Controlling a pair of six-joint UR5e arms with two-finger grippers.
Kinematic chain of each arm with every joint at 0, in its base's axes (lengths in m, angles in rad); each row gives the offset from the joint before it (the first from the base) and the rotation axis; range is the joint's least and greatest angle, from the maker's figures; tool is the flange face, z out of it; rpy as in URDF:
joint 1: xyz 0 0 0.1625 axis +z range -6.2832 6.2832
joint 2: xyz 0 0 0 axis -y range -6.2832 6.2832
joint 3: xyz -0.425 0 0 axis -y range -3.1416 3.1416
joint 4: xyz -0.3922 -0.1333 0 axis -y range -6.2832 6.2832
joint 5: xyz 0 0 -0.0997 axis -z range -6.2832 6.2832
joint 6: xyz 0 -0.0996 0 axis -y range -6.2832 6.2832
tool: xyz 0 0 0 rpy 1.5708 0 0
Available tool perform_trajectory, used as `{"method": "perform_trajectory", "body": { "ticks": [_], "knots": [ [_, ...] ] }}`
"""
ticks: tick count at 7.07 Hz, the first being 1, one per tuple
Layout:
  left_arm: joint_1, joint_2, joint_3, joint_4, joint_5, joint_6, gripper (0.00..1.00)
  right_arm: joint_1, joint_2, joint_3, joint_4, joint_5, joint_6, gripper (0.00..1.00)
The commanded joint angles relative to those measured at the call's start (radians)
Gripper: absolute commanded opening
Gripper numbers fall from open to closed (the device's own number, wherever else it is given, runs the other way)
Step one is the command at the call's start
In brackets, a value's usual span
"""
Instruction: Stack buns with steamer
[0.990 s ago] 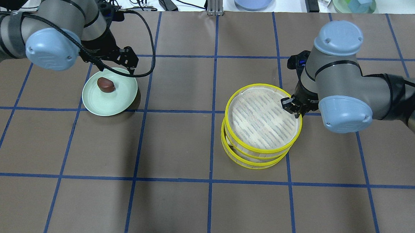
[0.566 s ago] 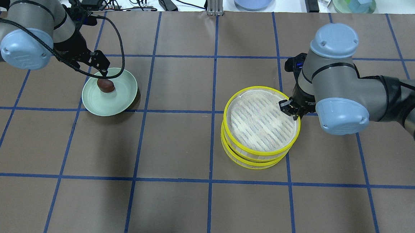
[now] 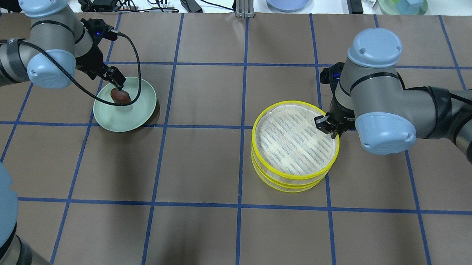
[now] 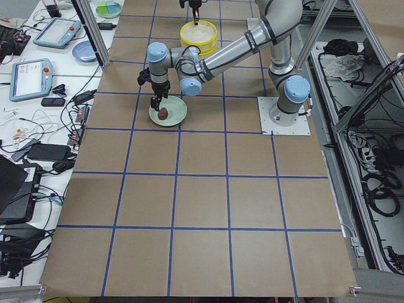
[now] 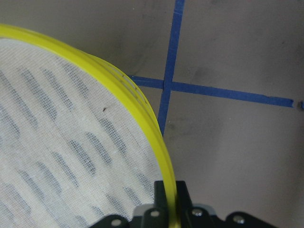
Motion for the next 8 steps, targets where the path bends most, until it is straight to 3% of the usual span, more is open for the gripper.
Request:
{"method": "perform_trajectory", "body": {
  "ticks": [1, 2, 3, 5, 6, 7, 8],
  "knots": [
    [0.003, -0.077, -0.002, 0.075, -0.008, 0.068, 0.98, 0.001, 0.012, 0.001, 0.001, -0.023, -0.006, 0.19],
    [0.003, -0.104, -0.008, 0.075, -0.016, 0.066, 0.98, 0.001, 0.019, 0.001, -0.001, -0.033, -0.004, 0.84],
    [0.003, -0.121, -0.014, 0.070, -0.017, 0.062, 0.98, 0.000, 0.019, 0.000, -0.001, -0.033, -0.003, 0.99],
    [0.003, -0.129, -0.014, 0.064, -0.042, 0.056, 0.98, 0.001, 0.016, -0.028, 0.001, -0.030, 0.008, 0.99],
    [0.003, -0.129, -0.013, 0.065, -0.042, 0.057, 0.80, 0.000, 0.013, -0.099, 0.025, -0.028, 0.008, 0.99],
    [0.003, -0.129, -0.004, 0.067, -0.034, 0.059, 0.80, 0.000, 0.003, -0.209, 0.161, -0.018, 0.020, 1.00],
    [0.005, -0.128, 0.000, 0.069, -0.033, 0.060, 0.31, 0.000, 0.000, -0.369, 0.326, -0.014, 0.034, 1.00]
  ]
}}
